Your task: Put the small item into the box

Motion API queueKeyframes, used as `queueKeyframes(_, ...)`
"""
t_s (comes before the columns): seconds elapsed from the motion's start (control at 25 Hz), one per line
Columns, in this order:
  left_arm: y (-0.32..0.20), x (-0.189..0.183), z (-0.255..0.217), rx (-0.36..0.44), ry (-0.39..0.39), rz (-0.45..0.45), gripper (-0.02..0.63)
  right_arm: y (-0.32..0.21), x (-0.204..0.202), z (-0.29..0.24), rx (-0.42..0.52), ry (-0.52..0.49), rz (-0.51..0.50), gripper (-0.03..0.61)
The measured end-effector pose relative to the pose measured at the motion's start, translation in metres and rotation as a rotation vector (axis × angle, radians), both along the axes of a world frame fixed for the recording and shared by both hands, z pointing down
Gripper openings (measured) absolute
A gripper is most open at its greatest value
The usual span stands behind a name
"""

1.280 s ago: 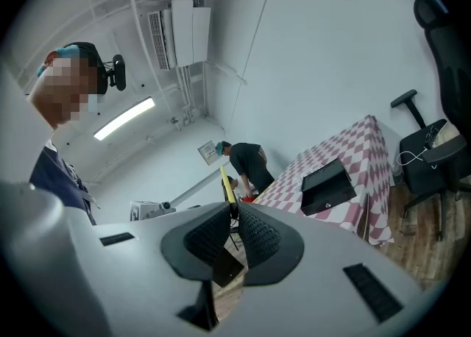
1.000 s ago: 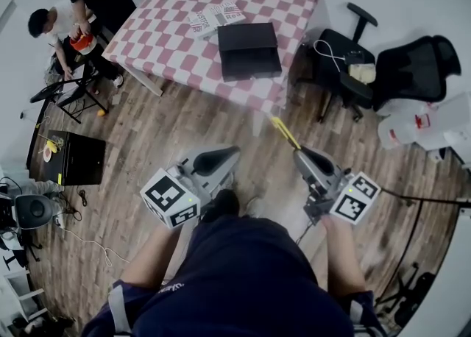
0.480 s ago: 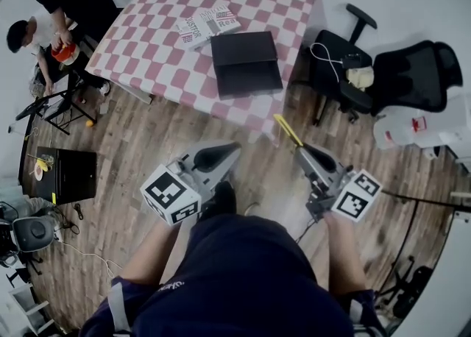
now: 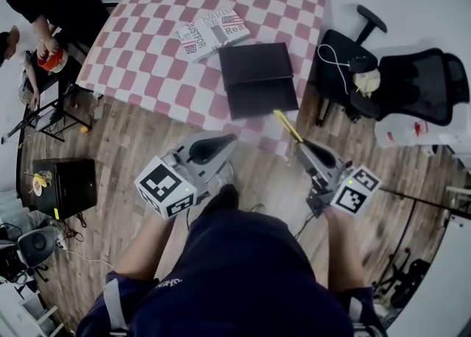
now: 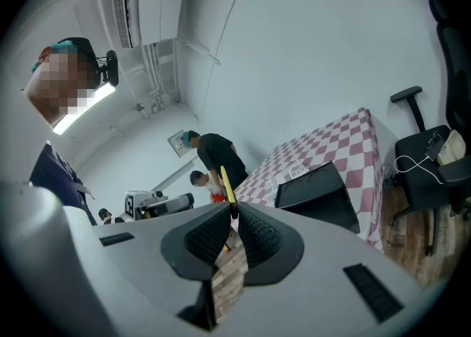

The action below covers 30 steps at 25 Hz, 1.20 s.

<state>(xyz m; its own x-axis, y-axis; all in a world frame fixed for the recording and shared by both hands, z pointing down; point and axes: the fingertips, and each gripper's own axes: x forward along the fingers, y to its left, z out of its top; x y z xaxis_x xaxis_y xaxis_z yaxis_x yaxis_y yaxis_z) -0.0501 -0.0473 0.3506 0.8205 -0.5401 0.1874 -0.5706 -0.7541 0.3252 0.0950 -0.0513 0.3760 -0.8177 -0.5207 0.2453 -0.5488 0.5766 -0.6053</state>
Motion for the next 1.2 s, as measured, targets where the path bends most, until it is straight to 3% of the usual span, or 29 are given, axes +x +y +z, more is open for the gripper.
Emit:
queueKeyframes(0.6, -0.08, -0.036, 0.024, -0.045, 0.008, 0.019, 0.038, -0.073, -0.025, 0.044, -0.064, 0.176, -0.024, 0.046)
queueKeyframes(0.88, -0.093, -0.034, 0.042, -0.098, -0.015, -0.052, 0.038, -0.103, -0.019, 0.078, -0.095, 0.235, -0.122, 0.046)
queueKeyframes(1.2, -0.108, -0.022, 0.063, -0.164, -0.03, -0.194, 0.038, -0.14, -0.017, 0.145, -0.104, 0.388, -0.337, 0.046)
